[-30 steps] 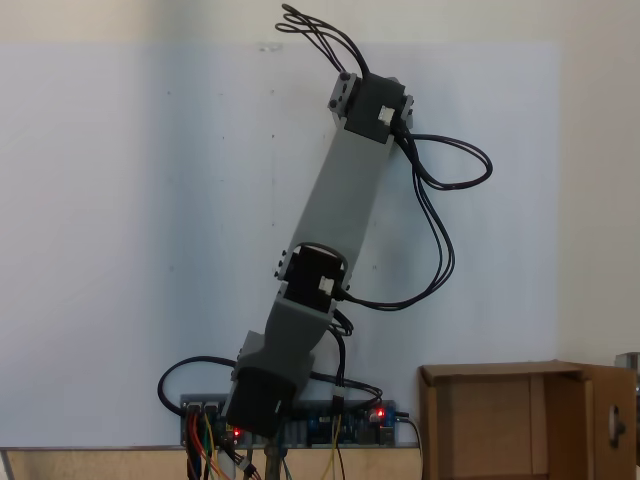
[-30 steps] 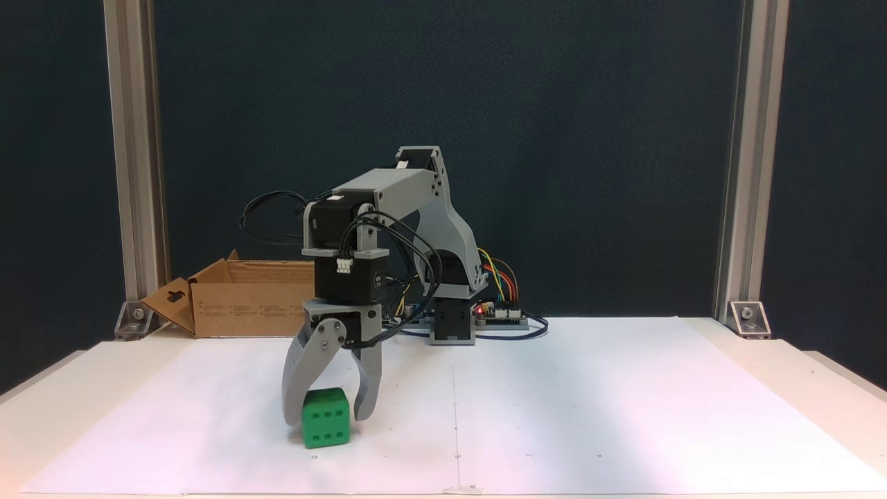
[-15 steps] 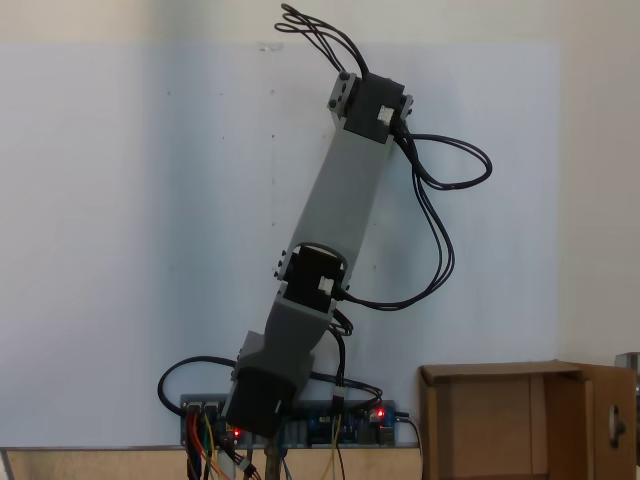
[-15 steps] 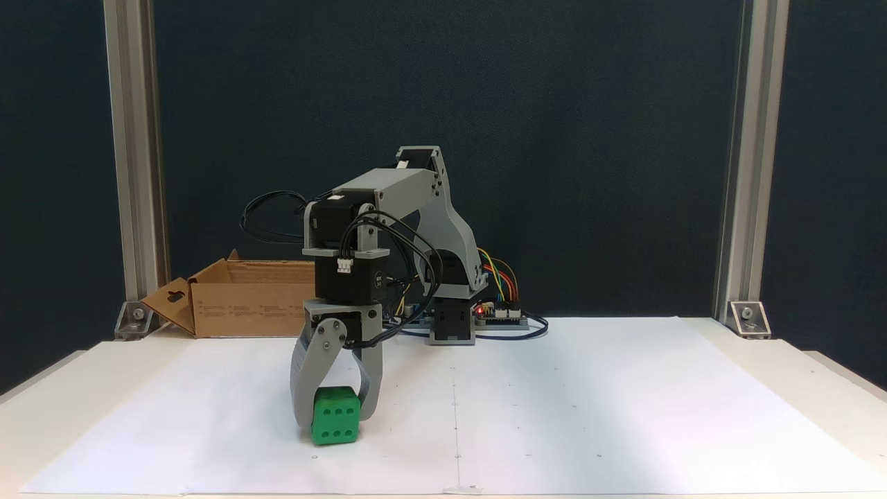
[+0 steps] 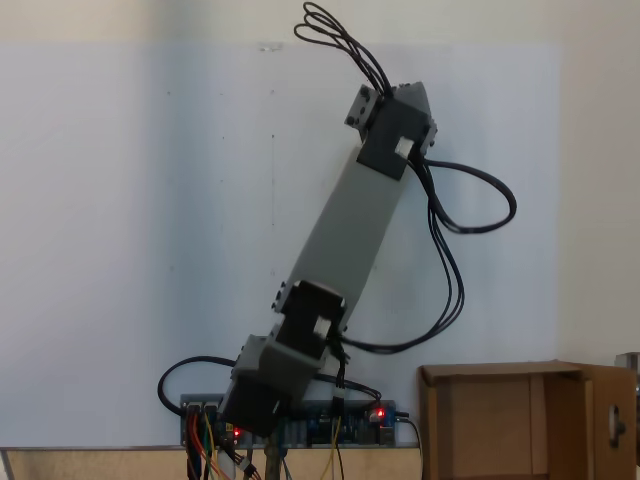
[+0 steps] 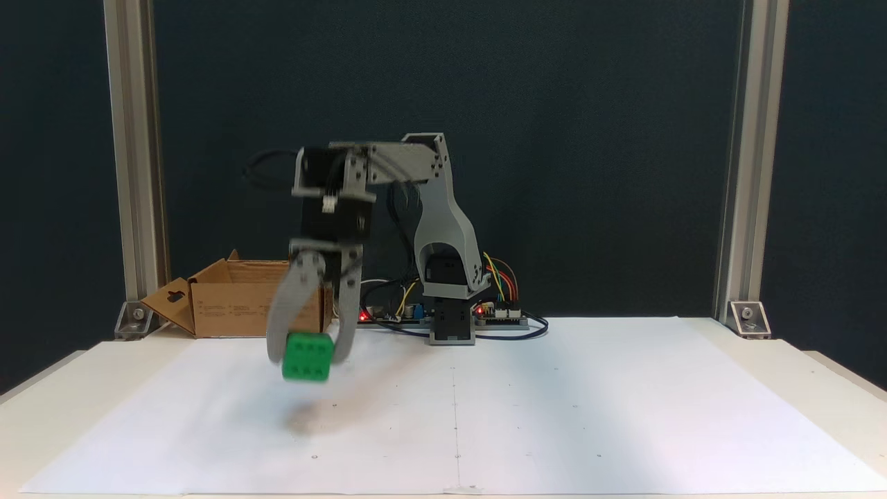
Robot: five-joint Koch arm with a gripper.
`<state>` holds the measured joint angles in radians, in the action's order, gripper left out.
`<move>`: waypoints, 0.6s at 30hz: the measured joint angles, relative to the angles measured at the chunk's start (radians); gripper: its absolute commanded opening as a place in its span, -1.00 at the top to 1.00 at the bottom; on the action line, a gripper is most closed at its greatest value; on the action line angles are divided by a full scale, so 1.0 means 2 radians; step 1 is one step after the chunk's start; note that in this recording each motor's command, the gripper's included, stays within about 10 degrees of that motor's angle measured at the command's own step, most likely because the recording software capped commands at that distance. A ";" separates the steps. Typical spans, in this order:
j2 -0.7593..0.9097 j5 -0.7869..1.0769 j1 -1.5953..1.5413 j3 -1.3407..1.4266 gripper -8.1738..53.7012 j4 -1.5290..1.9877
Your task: Grasp a green dice and put it in the bin.
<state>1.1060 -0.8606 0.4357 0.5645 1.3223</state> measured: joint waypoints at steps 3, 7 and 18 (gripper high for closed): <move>0.030 0.000 0.002 0.000 0.35 0.001; 0.041 0.000 0.010 -0.003 0.35 0.001; 0.044 0.041 0.172 -0.014 0.35 -0.014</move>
<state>1.1934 -0.7777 0.7793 0.5369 1.2947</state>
